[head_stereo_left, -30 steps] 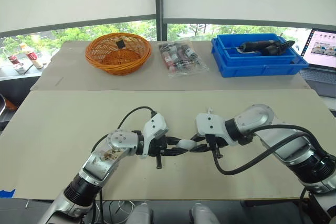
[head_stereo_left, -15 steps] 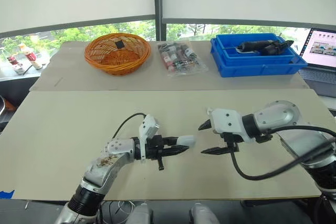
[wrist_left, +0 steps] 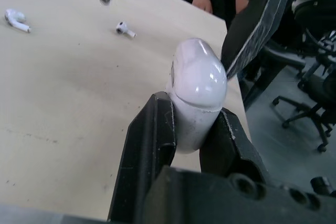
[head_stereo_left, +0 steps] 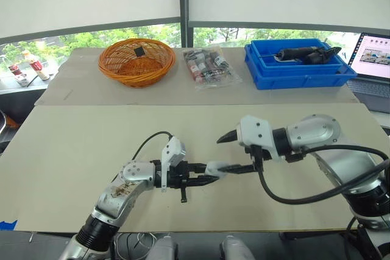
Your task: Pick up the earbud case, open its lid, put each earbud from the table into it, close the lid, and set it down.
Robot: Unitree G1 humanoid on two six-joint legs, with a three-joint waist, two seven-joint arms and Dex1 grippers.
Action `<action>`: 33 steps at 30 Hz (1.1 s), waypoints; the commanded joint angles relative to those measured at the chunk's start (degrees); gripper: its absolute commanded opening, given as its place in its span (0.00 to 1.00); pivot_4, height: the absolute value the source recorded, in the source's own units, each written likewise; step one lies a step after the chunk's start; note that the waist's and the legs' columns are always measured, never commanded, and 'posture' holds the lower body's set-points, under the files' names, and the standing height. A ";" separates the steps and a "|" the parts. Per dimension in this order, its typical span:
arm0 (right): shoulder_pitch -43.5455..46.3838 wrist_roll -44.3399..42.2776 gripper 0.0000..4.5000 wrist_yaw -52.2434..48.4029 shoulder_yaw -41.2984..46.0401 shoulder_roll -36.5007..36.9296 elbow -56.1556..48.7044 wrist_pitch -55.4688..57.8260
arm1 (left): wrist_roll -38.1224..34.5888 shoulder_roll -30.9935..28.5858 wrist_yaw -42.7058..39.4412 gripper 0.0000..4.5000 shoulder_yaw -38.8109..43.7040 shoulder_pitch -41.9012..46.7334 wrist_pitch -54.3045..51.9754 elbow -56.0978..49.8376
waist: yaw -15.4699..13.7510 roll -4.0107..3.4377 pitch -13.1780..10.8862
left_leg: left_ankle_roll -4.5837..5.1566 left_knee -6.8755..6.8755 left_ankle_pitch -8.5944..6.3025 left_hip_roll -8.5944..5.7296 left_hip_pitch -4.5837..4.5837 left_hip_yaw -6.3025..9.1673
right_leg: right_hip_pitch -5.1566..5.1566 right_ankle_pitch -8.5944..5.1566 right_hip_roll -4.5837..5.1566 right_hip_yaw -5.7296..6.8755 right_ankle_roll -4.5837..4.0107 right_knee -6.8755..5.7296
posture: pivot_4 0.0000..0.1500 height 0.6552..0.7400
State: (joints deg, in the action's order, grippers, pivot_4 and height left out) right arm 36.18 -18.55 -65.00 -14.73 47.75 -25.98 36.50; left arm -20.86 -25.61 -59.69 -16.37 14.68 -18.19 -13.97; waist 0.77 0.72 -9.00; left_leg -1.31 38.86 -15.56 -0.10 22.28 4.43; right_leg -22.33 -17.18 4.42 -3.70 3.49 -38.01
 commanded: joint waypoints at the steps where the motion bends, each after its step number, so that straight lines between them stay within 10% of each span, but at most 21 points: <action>1: 1.83 -2.28 0.85 0.70 2.88 -0.23 -0.70 2.39 | 0.02 0.07 -0.52 0.13 -0.38 -0.53 1.84 -1.02 | -0.02 0.00 0.00 | 0.00 0.00 0.00 0.00 0.00 0.00 | 0.00 0.00 0.00 0.00 0.00 0.00 | 1.00 1.00; 13: -16.78 -3.01 0.85 2.39 17.87 4.52 -2.66 -7.98 | 1.86 2.42 7.36 0.13 6.63 -2.99 8.46 3.43 | -0.27 0.01 0.00 | 0.01 0.00 -0.01 0.00 -0.01 -0.04 | 0.04 0.00 0.01 0.02 0.00 0.01 | 1.00 1.00; 24: -55.52 -0.25 0.85 9.53 44.32 -8.52 6.03 -29.77 | 2.28 2.50 11.45 0.13 11.51 -6.12 12.20 4.61 | -1.34 0.04 -0.02 | 0.02 -0.02 -0.01 -0.02 -0.12 -0.23 | 0.16 0.00 0.03 -0.10 0.01 -0.02 | 1.00 1.00; 33: -64.24 -0.87 0.85 10.56 50.29 -10.99 16.41 -37.47 | 2.19 2.17 11.20 0.13 13.07 -5.96 12.79 6.23 | -0.16 0.03 -0.02 | 0.02 -0.15 -0.01 0.02 -0.28 -0.41 | 0.22 0.00 -0.02 -0.17 0.00 -0.01 | 1.00 1.00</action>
State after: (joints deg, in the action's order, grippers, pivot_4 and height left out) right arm -27.60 -18.34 -54.68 33.45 36.67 -10.14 0.23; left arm -18.09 -23.12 -48.34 -4.60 8.19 -7.22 -7.60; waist 0.61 0.75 -9.02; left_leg -1.29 38.70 -15.57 -0.08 22.00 4.03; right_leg -22.10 -17.19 4.39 -3.86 3.49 -38.02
